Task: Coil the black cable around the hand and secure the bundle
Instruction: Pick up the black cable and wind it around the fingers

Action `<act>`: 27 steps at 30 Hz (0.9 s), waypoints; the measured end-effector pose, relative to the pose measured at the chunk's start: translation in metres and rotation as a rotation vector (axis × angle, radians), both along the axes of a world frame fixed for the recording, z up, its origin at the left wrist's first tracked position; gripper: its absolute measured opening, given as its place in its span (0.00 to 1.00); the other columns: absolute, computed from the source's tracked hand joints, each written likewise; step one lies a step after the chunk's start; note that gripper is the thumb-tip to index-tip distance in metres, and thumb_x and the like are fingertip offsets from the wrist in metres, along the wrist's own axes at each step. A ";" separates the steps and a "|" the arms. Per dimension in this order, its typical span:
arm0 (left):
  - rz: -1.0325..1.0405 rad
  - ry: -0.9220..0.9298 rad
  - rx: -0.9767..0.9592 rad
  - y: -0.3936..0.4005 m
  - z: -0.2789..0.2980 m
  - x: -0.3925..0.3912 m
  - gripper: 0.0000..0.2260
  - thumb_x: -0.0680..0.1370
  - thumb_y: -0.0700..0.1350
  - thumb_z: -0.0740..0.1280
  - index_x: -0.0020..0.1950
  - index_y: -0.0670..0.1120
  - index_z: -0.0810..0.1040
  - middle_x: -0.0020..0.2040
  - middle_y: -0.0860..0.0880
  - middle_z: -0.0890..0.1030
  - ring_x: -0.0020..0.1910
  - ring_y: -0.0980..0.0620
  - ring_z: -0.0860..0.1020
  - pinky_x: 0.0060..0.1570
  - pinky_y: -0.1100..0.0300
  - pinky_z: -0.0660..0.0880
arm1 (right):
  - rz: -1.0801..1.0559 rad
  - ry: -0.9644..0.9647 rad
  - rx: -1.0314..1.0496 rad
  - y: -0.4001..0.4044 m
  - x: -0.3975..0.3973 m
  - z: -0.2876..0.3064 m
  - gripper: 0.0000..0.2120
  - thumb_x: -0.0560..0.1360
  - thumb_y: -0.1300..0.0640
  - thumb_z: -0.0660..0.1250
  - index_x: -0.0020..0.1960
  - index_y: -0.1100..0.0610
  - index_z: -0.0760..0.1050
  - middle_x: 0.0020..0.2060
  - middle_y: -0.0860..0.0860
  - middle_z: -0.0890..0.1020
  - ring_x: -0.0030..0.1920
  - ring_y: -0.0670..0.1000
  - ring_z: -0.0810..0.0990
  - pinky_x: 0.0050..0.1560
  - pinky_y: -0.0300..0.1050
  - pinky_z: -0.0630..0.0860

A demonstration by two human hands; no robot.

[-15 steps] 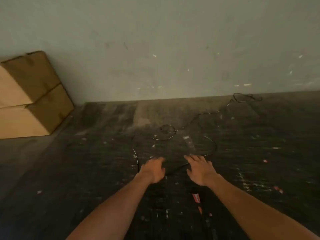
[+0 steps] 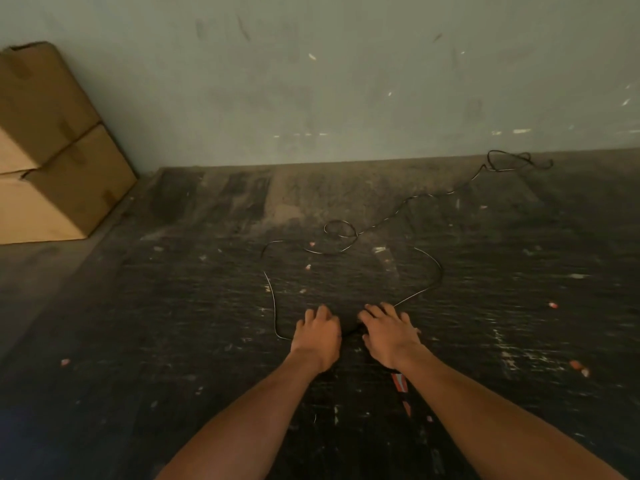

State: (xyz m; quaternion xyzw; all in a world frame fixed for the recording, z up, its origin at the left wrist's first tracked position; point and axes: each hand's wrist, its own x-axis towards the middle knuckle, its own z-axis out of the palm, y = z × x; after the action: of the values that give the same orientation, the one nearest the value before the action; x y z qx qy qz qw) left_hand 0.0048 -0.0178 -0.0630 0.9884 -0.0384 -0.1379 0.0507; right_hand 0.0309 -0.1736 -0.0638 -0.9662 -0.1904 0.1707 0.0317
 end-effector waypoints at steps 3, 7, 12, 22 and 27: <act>-0.001 -0.029 -0.058 0.004 0.000 -0.002 0.14 0.80 0.46 0.62 0.65 0.47 0.72 0.64 0.44 0.73 0.64 0.43 0.71 0.63 0.45 0.70 | 0.015 -0.103 -0.014 -0.001 -0.005 -0.001 0.16 0.79 0.51 0.61 0.66 0.51 0.69 0.67 0.52 0.71 0.68 0.56 0.67 0.66 0.58 0.66; 0.048 -0.096 -0.170 0.013 0.011 -0.003 0.08 0.80 0.44 0.62 0.58 0.52 0.71 0.53 0.48 0.80 0.56 0.47 0.77 0.60 0.48 0.71 | 0.008 -0.120 0.052 -0.003 -0.012 0.008 0.10 0.80 0.50 0.57 0.60 0.49 0.69 0.58 0.51 0.79 0.61 0.54 0.75 0.64 0.56 0.66; 0.236 -0.298 -0.254 0.042 0.034 0.001 0.04 0.80 0.46 0.60 0.52 0.55 0.71 0.45 0.52 0.78 0.53 0.48 0.77 0.56 0.50 0.67 | -0.064 -0.010 0.221 -0.014 -0.017 0.037 0.11 0.82 0.51 0.54 0.61 0.50 0.71 0.53 0.52 0.81 0.53 0.53 0.80 0.58 0.54 0.73; 0.520 -0.522 -0.300 0.111 0.109 -0.011 0.05 0.80 0.46 0.63 0.49 0.55 0.77 0.55 0.48 0.82 0.60 0.43 0.72 0.59 0.46 0.63 | -0.037 -0.034 0.521 -0.035 -0.024 0.121 0.11 0.82 0.52 0.57 0.43 0.44 0.73 0.43 0.47 0.81 0.43 0.46 0.79 0.45 0.46 0.75; 0.789 -0.558 -0.465 0.092 0.141 -0.028 0.07 0.78 0.49 0.67 0.54 0.51 0.75 0.65 0.43 0.71 0.65 0.38 0.65 0.63 0.42 0.63 | -0.208 0.254 0.848 -0.031 -0.038 0.153 0.13 0.83 0.54 0.56 0.46 0.52 0.78 0.30 0.46 0.72 0.29 0.45 0.69 0.31 0.40 0.66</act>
State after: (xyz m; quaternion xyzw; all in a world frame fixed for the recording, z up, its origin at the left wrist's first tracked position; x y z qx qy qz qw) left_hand -0.0236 0.0745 0.0783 0.8896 0.2945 0.1717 0.3040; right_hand -0.0074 -0.2046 0.0888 -0.8535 -0.1398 0.1906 0.4645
